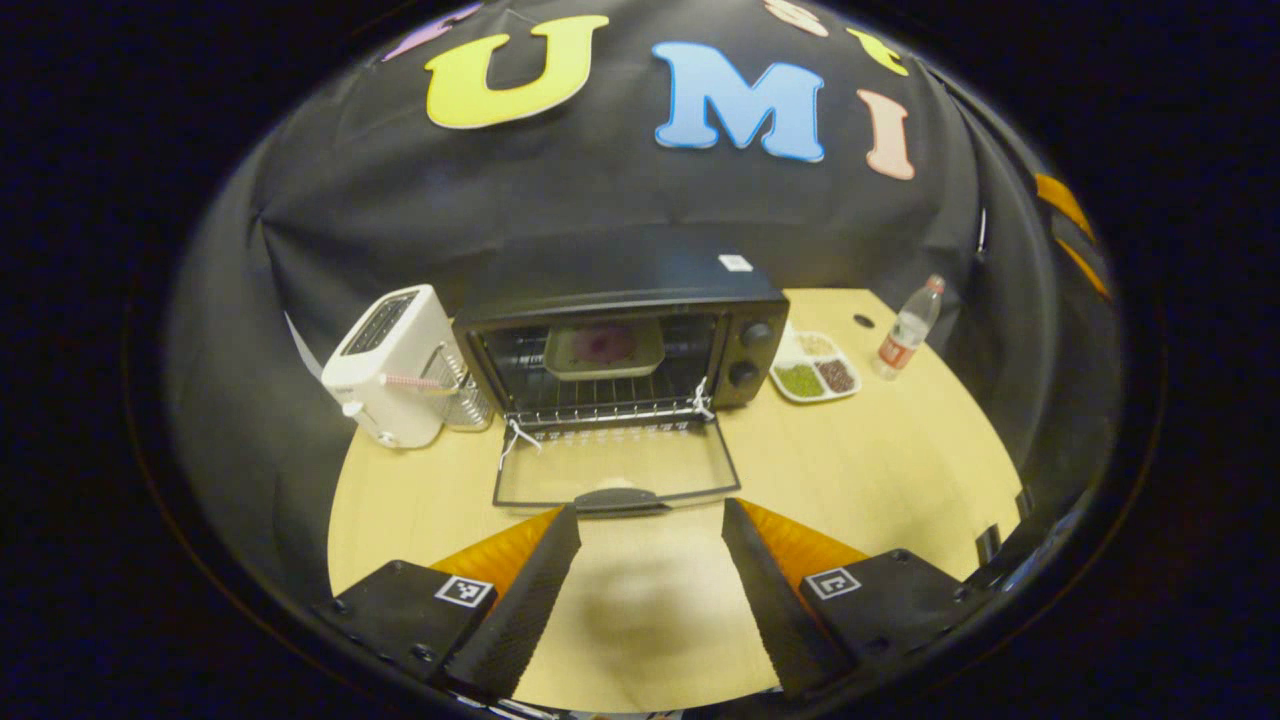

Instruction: Open the electric oven with the left hand, put the food in, and close the electric oven.

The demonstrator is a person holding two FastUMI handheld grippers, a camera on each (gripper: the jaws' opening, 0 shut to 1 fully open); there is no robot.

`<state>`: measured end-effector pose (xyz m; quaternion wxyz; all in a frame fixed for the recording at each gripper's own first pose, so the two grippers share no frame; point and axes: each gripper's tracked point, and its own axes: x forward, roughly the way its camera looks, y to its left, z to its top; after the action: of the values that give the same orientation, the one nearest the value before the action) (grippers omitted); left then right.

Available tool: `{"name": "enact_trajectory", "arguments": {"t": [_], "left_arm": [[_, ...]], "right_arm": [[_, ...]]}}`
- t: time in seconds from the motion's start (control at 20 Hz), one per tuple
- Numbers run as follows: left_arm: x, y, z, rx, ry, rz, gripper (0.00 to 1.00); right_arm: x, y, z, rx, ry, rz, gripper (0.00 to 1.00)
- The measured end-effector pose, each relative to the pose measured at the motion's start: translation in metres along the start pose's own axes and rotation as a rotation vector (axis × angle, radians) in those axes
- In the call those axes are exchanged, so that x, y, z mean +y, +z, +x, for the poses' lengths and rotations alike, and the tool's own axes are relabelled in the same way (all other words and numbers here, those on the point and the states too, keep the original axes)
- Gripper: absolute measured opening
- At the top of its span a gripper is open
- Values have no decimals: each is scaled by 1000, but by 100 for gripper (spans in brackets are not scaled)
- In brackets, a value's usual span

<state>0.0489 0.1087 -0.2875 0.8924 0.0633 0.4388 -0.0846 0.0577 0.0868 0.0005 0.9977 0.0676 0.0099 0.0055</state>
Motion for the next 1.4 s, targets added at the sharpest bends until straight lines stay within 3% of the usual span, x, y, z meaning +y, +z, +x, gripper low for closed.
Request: {"name": "enact_trajectory", "arguments": {"t": [0.3,0.75,1.4], "left_arm": [[5,-48,59,214,-25,-28,97],[16,-80,127,407,-28,-43,98],[27,-90,163,481,-8,-65,100]], "right_arm": [[-26,-1,3,3,-52,-16,97],[-68,-10,4,29,-142,-13,96],[-74,-19,17,57,-162,-17,97]]}}
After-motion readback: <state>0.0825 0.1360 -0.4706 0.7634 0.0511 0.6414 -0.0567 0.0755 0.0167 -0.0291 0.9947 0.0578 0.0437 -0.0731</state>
